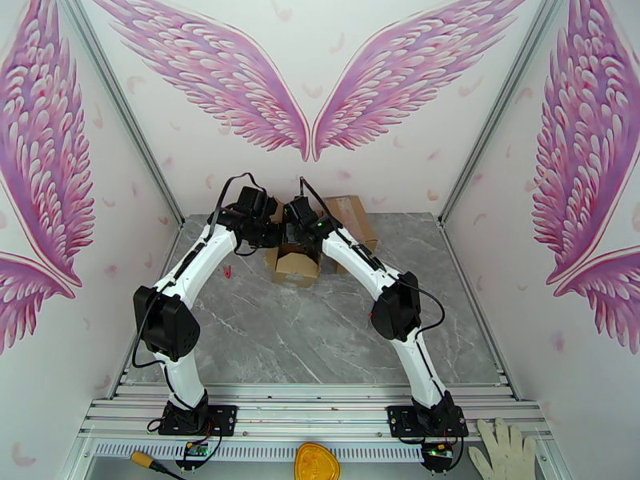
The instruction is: Unpack the express box
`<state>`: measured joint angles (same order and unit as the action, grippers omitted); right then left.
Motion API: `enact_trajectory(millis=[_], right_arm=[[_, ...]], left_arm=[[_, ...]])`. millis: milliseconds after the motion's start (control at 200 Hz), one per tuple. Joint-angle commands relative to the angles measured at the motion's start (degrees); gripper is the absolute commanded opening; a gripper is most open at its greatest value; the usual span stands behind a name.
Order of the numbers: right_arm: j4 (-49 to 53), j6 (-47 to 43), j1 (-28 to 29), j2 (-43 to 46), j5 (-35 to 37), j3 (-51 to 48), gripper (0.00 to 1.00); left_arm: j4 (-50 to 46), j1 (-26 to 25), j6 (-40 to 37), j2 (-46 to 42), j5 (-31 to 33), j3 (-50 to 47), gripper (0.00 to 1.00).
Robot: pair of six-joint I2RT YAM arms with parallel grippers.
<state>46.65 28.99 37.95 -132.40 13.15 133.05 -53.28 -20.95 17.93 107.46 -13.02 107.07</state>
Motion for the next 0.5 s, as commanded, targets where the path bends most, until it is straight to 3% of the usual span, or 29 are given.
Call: enact_trajectory(millis=[0, 70, 140, 190, 290, 360, 495], right_arm=[[-3.0, 2.6, -0.3, -3.0, 1.4, -0.8, 0.68], [-4.5, 2.4, -0.3, -4.1, 1.9, -1.2, 0.66], [-6.5, 1.8, -0.2, -4.5, 2.6, -2.3, 0.56], [-8.3, 1.1, -0.1, -4.4, 2.7, -3.5, 0.45], [-12.3, -1.4, 0.0, -3.5, 0.9, -5.5, 0.14], [-14.9, -4.2, 0.2, -2.5, -1.2, -6.6, 0.0], [-18.4, -8.0, 1.1, 2.1, -3.1, -9.5, 0.0]], left_arm=[[1.2, -0.3, -1.8, 1.6, -0.9, 2.0, 0.0], [1.1, -0.3, -2.1, 2.5, -1.3, 2.1, 0.0], [0.7, -0.3, -2.2, 3.3, -1.6, 2.3, 0.0], [0.5, -0.3, -2.3, 3.7, -1.7, 2.4, 0.0], [0.4, -0.1, -2.0, 4.0, -1.4, 2.4, 0.0], [0.2, 0.4, -1.5, 4.0, -0.4, 2.4, 0.0], [-2.0, 2.4, 0.1, 4.0, 2.2, 2.1, 0.0]])
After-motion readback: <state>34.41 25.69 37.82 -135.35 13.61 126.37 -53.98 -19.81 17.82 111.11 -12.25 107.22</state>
